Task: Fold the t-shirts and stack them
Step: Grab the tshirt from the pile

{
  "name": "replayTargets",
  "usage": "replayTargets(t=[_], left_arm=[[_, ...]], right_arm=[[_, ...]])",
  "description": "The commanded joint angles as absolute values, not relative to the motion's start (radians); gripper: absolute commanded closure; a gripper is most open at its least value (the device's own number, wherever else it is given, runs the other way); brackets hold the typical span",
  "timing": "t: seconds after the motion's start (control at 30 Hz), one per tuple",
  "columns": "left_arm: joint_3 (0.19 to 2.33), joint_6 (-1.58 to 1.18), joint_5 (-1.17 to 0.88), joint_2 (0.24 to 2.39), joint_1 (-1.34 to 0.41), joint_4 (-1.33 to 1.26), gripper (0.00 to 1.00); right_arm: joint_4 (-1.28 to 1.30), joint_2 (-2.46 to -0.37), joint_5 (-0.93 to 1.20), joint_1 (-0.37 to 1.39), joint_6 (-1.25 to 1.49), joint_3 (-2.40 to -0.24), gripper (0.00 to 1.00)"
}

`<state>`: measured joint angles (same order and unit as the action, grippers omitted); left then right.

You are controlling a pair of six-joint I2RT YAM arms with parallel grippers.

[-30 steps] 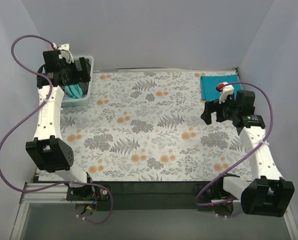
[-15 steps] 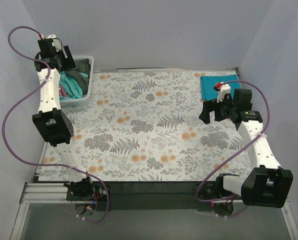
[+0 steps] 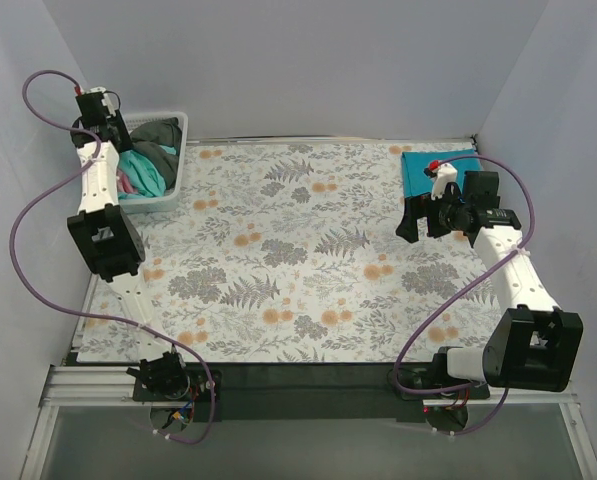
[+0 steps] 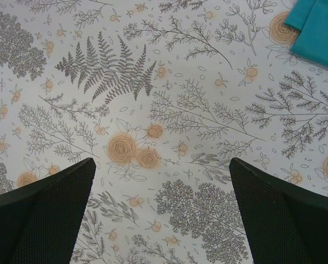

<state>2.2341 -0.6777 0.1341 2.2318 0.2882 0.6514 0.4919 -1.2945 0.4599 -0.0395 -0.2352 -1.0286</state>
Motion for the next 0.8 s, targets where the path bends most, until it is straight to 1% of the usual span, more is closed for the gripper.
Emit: replayTargets(t=[0.0,0.2,0.27,0.3,0.33,0.4,0.43,0.63,0.77], left_arm=[[2.249,-0.654,0.181,2.233,0.29,0.615,0.58],[2.203,-0.644,0.183,2.247,0.291,0.577,0.59],[2.213,-0.644,0.183,2.256,0.29,0.58,0.63],[2.227,-0.644,0.18,2.261,0.291,0.58,0.67],[2.233,-0.644,0.175,2.266,0.29,0.581,0.75],[2.261,-0.644,0.167,2.266,0.29,0.583,0.87],[2.275,-0.643,0.167,2.264,0.29,0.586,1.0],[2.367,-0.664,0.17,2.214,0.299,0.543,1.0],[2.347,-0.672,0.163,2.122,0.307,0.39,1.0]], right_arm=[[0.495,-1.296,0.482,-0.043,-0.233,-1.078,0.02],[0.495,-1.295,0.479,-0.043,-0.235,-1.068,0.02],[0.495,-1.292,0.473,-0.043,-0.236,-1.065,0.02],[0.495,-1.289,0.471,-0.043,-0.236,-1.065,0.02],[0.495,-1.286,0.469,-0.043,-0.236,-1.063,0.02],[0.495,-1.282,0.468,-0.043,-0.236,-1.063,0.02],[0.495,-1.282,0.465,-0.043,-0.236,-1.062,0.02],[0.495,-1.267,0.462,-0.043,-0.235,-1.057,0.02],[0.495,-1.255,0.465,-0.041,-0.235,-1.057,0.02]])
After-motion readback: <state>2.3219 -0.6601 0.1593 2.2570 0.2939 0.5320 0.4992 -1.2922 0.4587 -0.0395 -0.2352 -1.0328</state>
